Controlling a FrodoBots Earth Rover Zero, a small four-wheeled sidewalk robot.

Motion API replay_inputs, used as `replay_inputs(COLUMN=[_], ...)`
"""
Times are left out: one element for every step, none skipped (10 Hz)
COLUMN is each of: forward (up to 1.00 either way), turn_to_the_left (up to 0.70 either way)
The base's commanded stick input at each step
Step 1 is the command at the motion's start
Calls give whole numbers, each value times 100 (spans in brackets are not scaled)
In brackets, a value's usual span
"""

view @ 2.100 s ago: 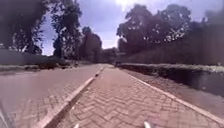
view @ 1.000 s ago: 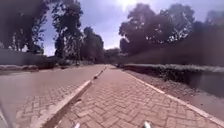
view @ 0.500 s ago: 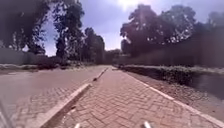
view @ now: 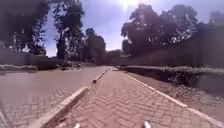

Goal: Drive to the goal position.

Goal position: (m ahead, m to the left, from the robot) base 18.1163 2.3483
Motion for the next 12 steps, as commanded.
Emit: replay_inputs(forward=[70,70,70,70,70,70,70,70,70,70,70,70], turn_to_the_left=[0,0,0,0,0,0,0,0,0,0,0,0])
